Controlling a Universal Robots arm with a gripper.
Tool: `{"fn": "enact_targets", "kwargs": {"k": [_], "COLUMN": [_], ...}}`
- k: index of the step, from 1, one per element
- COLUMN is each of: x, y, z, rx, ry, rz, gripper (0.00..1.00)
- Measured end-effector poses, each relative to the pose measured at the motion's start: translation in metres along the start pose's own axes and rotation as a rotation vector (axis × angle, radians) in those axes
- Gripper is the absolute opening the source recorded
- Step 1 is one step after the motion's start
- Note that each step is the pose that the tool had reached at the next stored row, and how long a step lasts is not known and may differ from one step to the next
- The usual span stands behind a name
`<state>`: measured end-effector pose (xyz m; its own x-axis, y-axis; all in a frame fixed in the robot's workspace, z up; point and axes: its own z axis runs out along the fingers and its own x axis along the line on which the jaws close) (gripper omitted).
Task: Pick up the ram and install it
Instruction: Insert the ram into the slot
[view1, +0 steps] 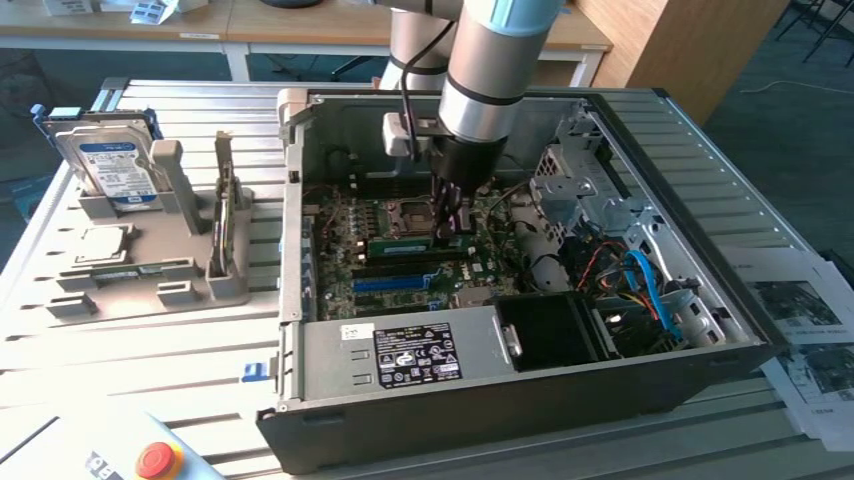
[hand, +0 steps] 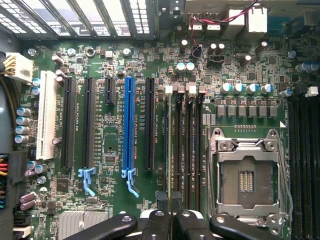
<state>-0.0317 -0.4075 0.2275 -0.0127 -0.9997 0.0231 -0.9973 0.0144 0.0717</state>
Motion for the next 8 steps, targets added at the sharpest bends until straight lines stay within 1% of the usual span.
{"fn": "enact_targets", "kwargs": {"k": [8], "x": [-0.0011], "y": [0.0], "z": [-0.0003], "rx": [0.0], "ry": [0.0], "rz": [0.0], "gripper": [0.12]}}
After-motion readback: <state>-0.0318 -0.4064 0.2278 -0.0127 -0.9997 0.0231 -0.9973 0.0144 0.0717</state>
